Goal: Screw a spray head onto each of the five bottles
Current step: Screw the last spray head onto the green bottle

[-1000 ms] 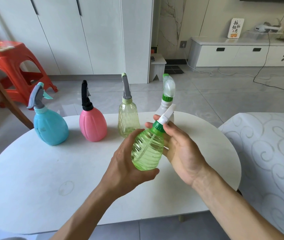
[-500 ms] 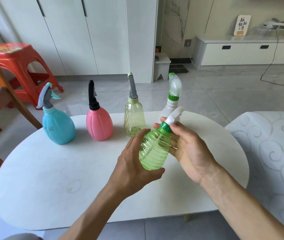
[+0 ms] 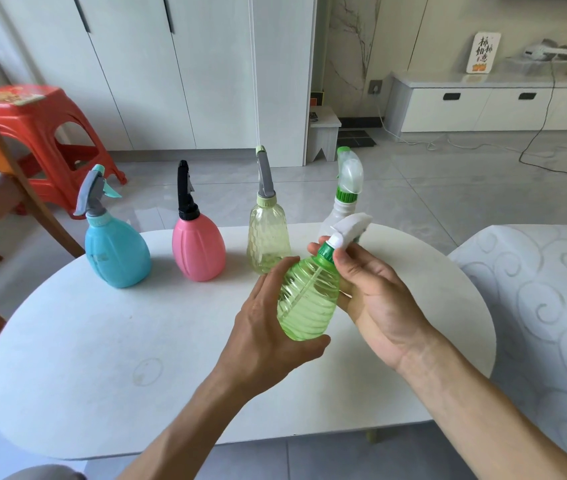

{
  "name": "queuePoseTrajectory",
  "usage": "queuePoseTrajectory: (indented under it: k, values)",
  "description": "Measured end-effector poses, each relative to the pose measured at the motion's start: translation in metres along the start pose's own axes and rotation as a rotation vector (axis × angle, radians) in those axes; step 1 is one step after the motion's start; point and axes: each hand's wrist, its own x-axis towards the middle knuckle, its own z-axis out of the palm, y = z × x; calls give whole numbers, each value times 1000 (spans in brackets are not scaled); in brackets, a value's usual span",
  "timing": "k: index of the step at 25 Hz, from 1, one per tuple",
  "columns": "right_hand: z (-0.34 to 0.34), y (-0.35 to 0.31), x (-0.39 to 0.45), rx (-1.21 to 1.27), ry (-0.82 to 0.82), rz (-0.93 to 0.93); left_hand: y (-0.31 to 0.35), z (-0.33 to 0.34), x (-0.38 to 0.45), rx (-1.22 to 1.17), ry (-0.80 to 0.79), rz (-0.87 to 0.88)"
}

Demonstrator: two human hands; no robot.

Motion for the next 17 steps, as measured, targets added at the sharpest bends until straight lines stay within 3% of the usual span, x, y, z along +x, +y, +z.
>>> queuePoseTrajectory:
  k: [4,9,14,17]
  values:
    - [-3,0,-1,-99,70,-41,1,3,-2,5,-12,-3]
    - [-9,-4,2,4,-92,12,1,-3,4,-100,-67,-32]
    - [-8,4,2,-62,-71,-53,3,1,-4,-9,-21,3]
    - [-6,3,2,0,-155,-53,4,-3,-2,-69,-67,-10]
